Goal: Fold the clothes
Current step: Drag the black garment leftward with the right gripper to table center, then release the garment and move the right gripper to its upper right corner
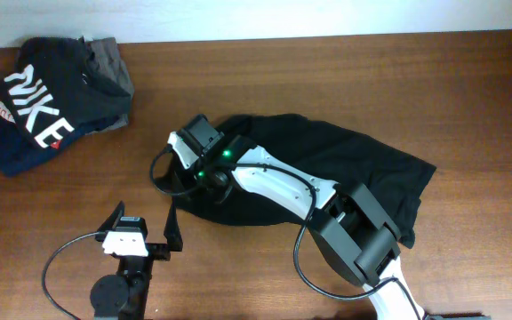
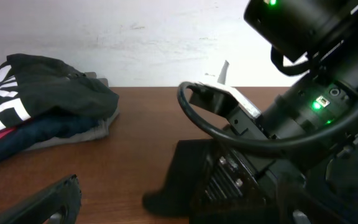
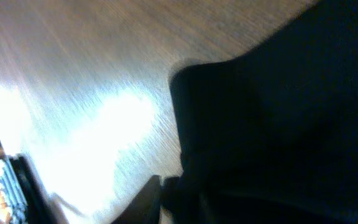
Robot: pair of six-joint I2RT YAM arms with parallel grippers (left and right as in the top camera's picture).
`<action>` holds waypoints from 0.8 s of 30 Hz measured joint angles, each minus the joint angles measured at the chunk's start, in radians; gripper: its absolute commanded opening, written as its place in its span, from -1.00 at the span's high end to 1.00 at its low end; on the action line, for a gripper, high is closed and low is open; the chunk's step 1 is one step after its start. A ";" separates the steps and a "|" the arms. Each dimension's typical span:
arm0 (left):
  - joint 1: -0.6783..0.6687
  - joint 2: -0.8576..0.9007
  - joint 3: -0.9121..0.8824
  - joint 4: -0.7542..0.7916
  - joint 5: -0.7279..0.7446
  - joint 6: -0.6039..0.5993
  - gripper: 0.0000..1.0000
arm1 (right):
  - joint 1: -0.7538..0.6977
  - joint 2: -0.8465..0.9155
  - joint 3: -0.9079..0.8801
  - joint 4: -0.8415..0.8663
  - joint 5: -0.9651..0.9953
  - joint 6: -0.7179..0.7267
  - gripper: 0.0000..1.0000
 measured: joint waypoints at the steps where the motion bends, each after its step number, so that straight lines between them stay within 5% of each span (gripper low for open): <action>1: 0.000 0.000 0.000 0.000 0.000 0.000 -0.98 | 0.000 0.000 0.020 -0.024 0.006 0.006 -0.08; 3: 0.000 0.000 0.000 0.000 0.000 0.000 -0.98 | -0.012 0.001 0.067 -0.102 0.039 0.011 -0.75; 5: 0.000 0.000 0.000 0.000 0.000 0.000 -0.98 | -0.045 0.001 0.158 -0.276 0.146 0.006 -0.99; 15: 0.000 0.000 0.000 0.001 0.000 0.000 -0.98 | -0.304 -0.010 0.427 -0.718 0.505 0.003 -0.98; 24: 0.000 0.000 0.000 0.000 0.000 0.000 -0.99 | -0.790 -0.014 0.440 -1.002 0.596 -0.029 -0.98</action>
